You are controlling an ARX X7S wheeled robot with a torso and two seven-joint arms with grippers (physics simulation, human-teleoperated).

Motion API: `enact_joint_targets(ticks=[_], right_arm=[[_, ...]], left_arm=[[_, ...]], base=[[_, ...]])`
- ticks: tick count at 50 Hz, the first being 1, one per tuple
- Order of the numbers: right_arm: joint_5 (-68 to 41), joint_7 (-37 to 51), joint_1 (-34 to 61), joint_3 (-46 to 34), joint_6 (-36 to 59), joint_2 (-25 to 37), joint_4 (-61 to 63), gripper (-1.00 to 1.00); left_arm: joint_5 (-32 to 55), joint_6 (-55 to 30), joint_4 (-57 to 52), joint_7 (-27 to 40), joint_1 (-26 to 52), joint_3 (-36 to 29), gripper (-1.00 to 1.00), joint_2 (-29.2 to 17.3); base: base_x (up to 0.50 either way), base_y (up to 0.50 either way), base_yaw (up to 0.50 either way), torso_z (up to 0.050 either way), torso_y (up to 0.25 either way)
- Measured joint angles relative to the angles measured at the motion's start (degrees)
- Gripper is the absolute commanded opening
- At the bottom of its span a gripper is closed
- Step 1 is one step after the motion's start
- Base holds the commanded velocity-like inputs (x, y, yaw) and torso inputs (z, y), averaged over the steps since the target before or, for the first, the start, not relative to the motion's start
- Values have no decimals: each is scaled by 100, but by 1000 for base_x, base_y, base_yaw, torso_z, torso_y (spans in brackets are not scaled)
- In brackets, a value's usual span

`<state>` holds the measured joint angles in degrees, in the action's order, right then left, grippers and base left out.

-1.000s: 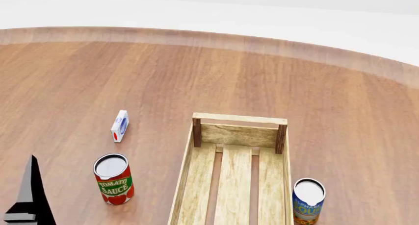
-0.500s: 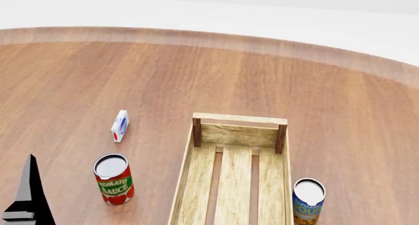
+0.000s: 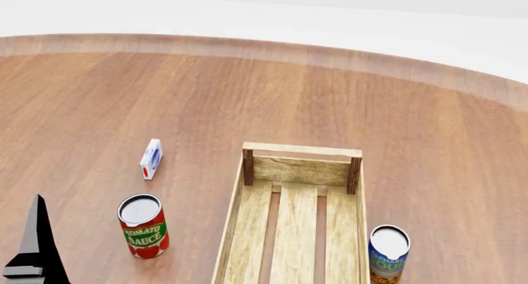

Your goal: Pick up the butter and put it in the tray.

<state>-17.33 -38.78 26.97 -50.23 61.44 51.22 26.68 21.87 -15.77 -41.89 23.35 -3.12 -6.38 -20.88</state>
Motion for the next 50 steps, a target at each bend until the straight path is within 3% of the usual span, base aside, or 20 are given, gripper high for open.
enact_joint_targets(ticks=[1,2,20,37,50], right_arm=[[9,7,-17,-5,-17,-4,-16,100],[18,16,-31,-5,-32,-6,-27,-100],[-43,214,-235,165,-1,117,131,-100],[-317,229,-84,270,608,305,983,-100],[-852,198,172,908,1353,467,2005,-100]], left_arm=[[1,2,1,1,0,-1,100,-1],[2,4,3,2,-1,-3,100,-2],[-7,87,57,4,-25,-45,100,-17],[20,105,50,33,-35,-64,100,-39],[53,105,27,62,-34,-71,100,-56]], base=[[0,0,0,0,0],[0,0,0,0,0],[0,0,0,0,0],[-1,0,0,0,1],[0,0,0,0,0]])
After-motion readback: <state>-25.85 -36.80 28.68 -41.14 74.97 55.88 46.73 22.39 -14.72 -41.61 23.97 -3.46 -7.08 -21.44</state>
